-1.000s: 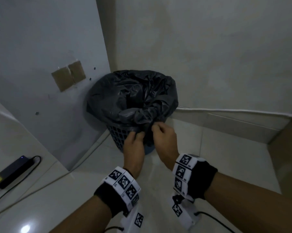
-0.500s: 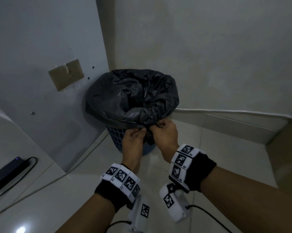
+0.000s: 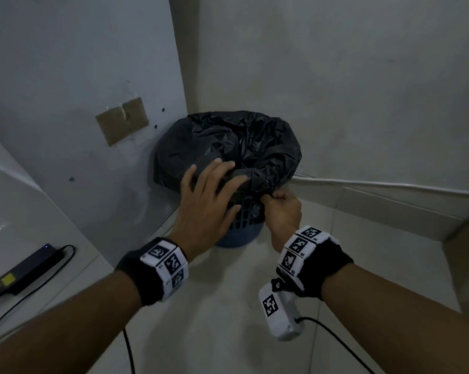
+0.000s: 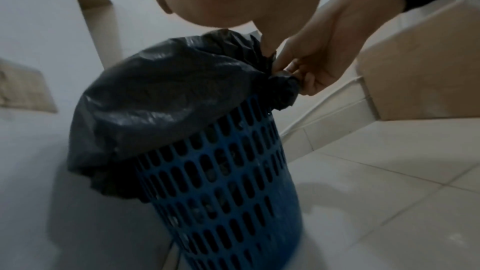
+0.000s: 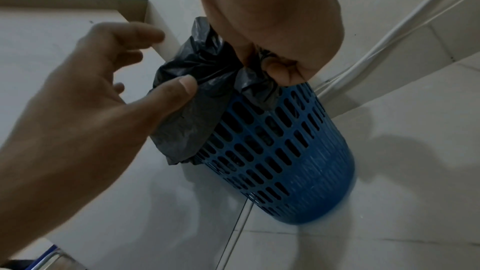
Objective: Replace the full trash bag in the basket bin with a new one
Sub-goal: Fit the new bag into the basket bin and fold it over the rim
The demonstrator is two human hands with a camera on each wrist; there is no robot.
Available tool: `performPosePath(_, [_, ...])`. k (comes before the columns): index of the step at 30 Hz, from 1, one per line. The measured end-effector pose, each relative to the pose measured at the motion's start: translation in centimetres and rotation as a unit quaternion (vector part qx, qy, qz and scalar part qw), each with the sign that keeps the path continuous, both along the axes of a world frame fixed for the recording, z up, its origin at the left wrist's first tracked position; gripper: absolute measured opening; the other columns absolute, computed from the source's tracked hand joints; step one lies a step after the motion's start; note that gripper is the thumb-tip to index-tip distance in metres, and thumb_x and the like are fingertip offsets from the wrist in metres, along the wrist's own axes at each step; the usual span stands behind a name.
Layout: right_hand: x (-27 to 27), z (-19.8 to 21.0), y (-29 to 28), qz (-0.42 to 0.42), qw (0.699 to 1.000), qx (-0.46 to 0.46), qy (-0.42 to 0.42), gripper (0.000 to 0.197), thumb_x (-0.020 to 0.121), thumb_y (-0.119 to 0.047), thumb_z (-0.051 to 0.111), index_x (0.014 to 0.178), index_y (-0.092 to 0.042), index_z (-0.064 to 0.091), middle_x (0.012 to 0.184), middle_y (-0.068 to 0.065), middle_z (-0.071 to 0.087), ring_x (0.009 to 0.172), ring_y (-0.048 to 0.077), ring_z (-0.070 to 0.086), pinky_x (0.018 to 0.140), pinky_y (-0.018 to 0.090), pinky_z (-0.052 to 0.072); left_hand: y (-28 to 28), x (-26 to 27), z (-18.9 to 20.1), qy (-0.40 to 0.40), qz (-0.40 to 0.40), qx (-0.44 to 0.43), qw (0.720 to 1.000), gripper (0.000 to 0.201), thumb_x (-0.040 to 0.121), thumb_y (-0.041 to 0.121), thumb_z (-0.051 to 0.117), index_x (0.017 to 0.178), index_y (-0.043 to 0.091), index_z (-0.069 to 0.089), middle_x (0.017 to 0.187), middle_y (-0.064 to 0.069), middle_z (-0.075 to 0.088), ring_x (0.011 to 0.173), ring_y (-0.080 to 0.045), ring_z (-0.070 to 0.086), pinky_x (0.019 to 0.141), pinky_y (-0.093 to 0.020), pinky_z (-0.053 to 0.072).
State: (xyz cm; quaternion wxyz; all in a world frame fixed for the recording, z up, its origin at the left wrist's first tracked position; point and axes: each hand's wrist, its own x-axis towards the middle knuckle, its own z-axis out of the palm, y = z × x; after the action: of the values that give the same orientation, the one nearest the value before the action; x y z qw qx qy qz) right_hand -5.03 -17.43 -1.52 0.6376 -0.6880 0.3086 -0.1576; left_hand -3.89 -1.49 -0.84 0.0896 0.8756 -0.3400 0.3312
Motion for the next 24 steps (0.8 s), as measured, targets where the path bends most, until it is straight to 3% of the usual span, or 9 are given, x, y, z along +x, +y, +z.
performPosePath(3, [0.3,-0.3,0.3,-0.009,1.0,-0.012,-0.001,0.007,0.082,-0.013,0.065,0.088,-0.011,0.063,0.083,0.008,0.067,0.079,0.026,0.064,0.075,0.033,0.053,-0.1,1.5,1.2,0.083,0.014,0.094,0.992,0.065,0.091,0.042,0.053,0.147,0.021,0.026,0.13,-0.004,0.053,0.119,-0.025,0.051,0.109,-0.057,0.026])
performPosePath(6, [0.5,-0.4,0.9,-0.038,0.999,0.033,0.001,0.007,0.082,-0.007,0.067,0.081,-0.011,0.061,0.069,0.005,0.065,0.06,0.019,0.063,0.07,0.036,0.059,-0.7,2.2,1.1,0.122,0.053,0.136,0.982,0.074,0.087,0.046,0.058,0.147,0.016,0.028,0.12,-0.006,0.054,0.112,-0.029,0.051,0.106,-0.053,0.03])
performPosePath(10, [0.5,-0.8,2.4,-0.035,0.993,0.109,0.0,0.016,0.077,-0.001,0.067,0.069,-0.012,0.059,0.063,0.004,0.063,0.06,0.018,0.061,0.067,0.033,0.056,-1.6,2.9,0.8,0.11,0.077,0.083,0.988,0.056,0.082,0.044,0.063,0.127,0.014,0.049,0.111,-0.008,0.056,0.103,-0.031,0.053,0.093,-0.047,0.034])
performPosePath(14, [0.5,-1.6,3.3,-0.02,0.996,0.085,-0.027,0.007,0.078,-0.001,0.063,0.082,-0.006,0.066,0.076,0.01,0.067,0.072,0.024,0.062,0.077,0.041,0.056,-1.4,3.8,0.6,0.114,0.071,0.054,0.989,0.043,0.082,0.048,0.061,0.111,0.017,0.054,0.102,-0.004,0.058,0.096,-0.028,0.054,0.085,-0.044,0.035])
performPosePath(18, [0.7,-2.1,4.1,0.005,0.997,0.074,-0.023,0.019,0.077,0.007,0.063,0.067,-0.007,0.057,0.078,0.019,0.066,0.078,0.035,0.065,0.078,0.05,0.055,-0.3,4.2,0.1,0.075,0.065,0.016,0.995,0.022,0.083,0.038,0.046,0.09,0.02,0.054,0.082,0.001,0.058,0.078,-0.026,0.056,0.076,-0.039,0.035])
performPosePath(20, [1.1,-2.1,4.3,0.0,0.997,0.072,-0.012,0.025,0.08,0.004,0.065,0.065,-0.013,0.053,0.077,0.014,0.065,0.079,0.033,0.064,0.083,0.047,0.055,-0.1,4.5,0.1,0.075,0.052,0.009,0.996,0.017,0.082,0.034,0.044,0.087,0.021,0.054,0.078,0.002,0.058,0.076,-0.025,0.056,0.077,-0.037,0.03])
performPosePath(22, [1.6,-2.1,4.3,-0.019,0.998,0.065,0.003,0.021,0.085,0.001,0.062,0.07,-0.01,0.053,0.079,0.003,0.058,0.073,0.022,0.055,0.084,0.032,0.049,-0.2,4.5,0.2,0.082,0.042,0.01,0.996,0.017,0.08,0.034,0.043,0.085,0.022,0.054,0.077,0.004,0.058,0.075,-0.024,0.055,0.075,-0.034,0.024])
performPosePath(24, [1.8,-2.3,4.4,-0.075,0.997,0.025,0.008,0.022,0.085,0.001,0.06,0.067,-0.008,0.053,0.083,0.007,0.058,0.074,0.021,0.049,0.069,0.021,0.039,-0.4,4.4,0.3,0.091,0.042,0.005,0.995,0.022,0.078,0.036,0.037,0.083,0.023,0.054,0.075,0.005,0.058,0.074,-0.023,0.055,0.073,-0.033,0.022])
